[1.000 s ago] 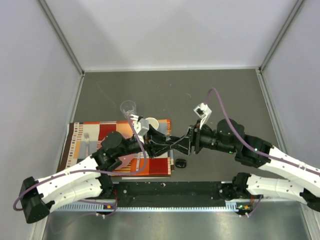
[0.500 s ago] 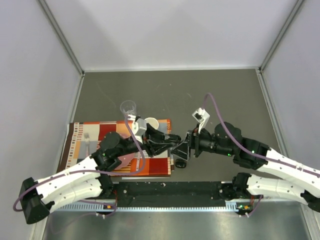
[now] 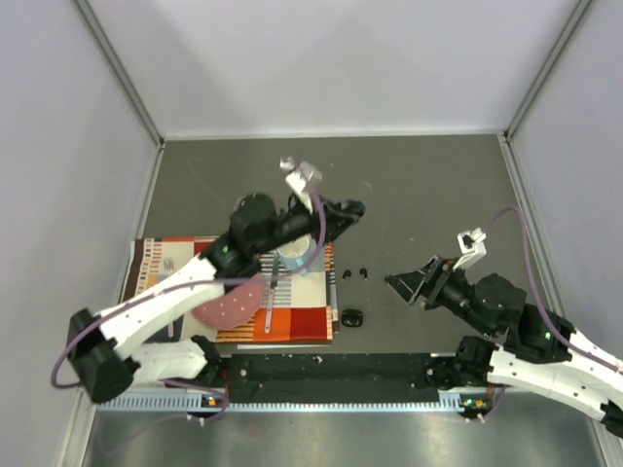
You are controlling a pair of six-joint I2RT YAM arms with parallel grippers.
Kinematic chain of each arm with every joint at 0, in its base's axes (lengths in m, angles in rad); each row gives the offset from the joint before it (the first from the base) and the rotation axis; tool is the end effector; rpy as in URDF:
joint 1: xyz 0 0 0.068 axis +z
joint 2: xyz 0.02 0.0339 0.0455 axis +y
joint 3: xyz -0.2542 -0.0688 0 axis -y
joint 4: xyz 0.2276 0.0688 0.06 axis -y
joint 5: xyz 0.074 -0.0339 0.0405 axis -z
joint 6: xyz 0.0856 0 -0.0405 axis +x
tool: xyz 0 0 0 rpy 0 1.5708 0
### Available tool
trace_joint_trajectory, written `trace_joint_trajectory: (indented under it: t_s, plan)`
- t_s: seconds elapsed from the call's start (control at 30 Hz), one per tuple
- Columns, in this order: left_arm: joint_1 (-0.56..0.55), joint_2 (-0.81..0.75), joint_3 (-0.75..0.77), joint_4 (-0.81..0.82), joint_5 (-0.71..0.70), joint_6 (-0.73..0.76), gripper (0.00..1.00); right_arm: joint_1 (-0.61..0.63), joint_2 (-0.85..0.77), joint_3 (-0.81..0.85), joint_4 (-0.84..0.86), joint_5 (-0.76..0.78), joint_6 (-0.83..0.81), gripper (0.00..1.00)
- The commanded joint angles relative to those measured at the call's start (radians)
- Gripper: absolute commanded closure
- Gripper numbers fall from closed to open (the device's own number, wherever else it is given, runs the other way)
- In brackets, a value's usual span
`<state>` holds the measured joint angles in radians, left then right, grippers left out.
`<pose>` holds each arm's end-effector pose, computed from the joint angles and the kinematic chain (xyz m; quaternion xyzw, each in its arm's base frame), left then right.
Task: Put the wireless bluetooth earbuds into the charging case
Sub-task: Place the charging case at the center of the board.
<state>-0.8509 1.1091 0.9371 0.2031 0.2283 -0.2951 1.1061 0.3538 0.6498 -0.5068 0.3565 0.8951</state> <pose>0.1823 -0.2373 0.3661 0.2683 0.6425 -0.4534 0.5564 0.0861 0.1051 0.2931 0.0303 0.7727 0.4465 0.4501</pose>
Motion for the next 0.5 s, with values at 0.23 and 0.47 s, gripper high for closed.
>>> trace_joint_trajectory:
  t_s: [0.23,0.47]
  plan:
    - [0.122,0.477,0.348,0.06,0.313,-0.341,1.0,0.003,0.044,0.105,-0.187,0.095,0.01,0.23]
    - [0.136,0.763,0.495,-0.01,0.335,-0.455,1.0,0.003,-0.093,0.07,-0.213,0.142,-0.001,0.23]
